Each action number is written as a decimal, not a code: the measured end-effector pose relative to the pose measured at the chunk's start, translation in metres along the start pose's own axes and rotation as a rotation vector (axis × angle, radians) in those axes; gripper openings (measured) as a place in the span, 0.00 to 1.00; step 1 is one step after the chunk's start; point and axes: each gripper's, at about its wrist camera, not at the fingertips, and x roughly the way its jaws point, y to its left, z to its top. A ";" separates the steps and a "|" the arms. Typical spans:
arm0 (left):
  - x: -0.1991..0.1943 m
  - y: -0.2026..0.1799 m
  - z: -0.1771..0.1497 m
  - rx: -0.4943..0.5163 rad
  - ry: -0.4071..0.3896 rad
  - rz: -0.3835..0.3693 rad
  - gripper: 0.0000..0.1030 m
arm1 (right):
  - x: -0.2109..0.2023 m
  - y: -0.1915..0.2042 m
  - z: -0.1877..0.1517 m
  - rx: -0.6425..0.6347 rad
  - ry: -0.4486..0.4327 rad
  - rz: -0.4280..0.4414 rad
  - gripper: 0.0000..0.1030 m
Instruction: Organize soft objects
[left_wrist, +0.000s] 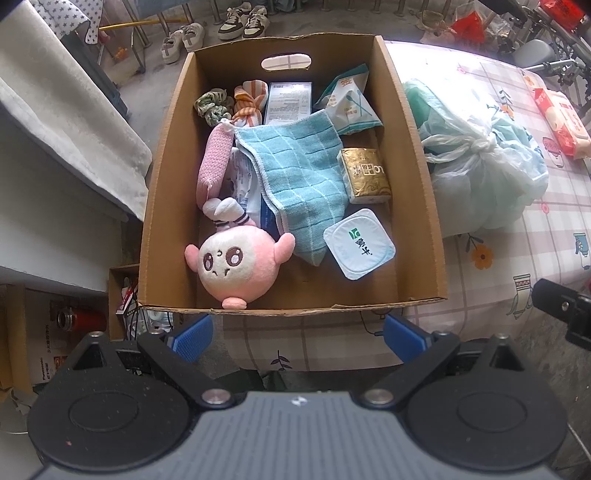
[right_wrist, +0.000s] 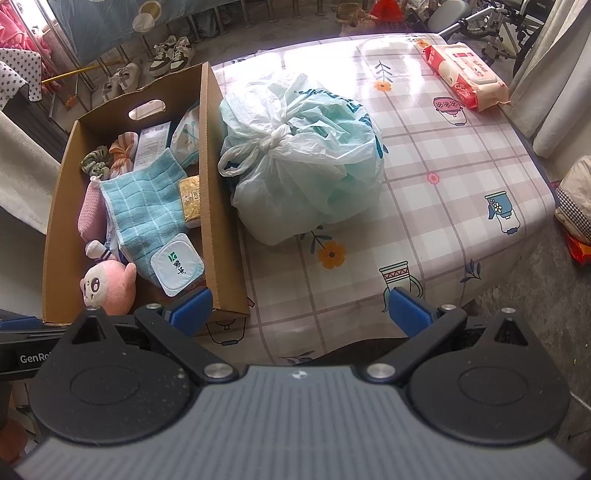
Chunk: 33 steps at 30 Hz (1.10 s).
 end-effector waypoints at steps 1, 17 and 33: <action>0.001 0.000 0.000 -0.001 0.002 0.000 0.97 | 0.000 0.000 0.000 0.000 0.000 -0.001 0.99; 0.004 0.003 0.001 -0.003 0.007 -0.001 0.97 | 0.003 0.003 0.000 0.002 0.012 -0.007 0.99; 0.006 0.003 0.002 -0.001 0.009 0.006 0.97 | 0.011 0.009 0.002 -0.049 0.043 0.015 0.99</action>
